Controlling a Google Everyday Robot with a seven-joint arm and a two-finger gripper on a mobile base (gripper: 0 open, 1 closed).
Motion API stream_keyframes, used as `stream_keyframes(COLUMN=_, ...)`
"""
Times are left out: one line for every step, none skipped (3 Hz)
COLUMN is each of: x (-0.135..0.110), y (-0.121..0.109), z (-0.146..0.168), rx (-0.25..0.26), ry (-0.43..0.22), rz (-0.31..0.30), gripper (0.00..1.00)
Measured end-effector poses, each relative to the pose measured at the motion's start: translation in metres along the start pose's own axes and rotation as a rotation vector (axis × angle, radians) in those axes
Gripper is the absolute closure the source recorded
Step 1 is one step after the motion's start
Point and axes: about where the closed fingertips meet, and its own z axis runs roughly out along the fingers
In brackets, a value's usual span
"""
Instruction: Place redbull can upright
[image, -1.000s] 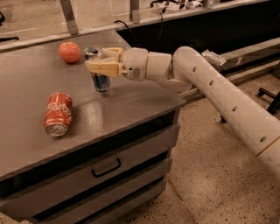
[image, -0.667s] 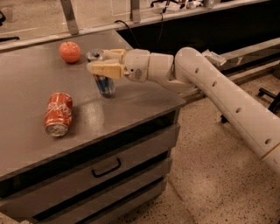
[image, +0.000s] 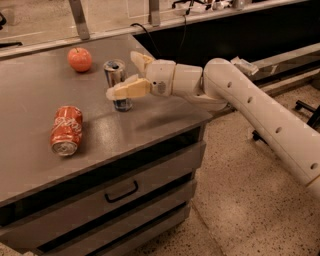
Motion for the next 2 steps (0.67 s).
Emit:
stream_keyframes(x=-0.003, y=-0.001, z=-0.005, rx=0.009, ry=0.054, rz=-0.014, gripper=0.0)
stream_keyframes(x=-0.008, y=-0.003, z=-0.018, rx=0.026, ry=0.148, rz=-0.029, gripper=0.0)
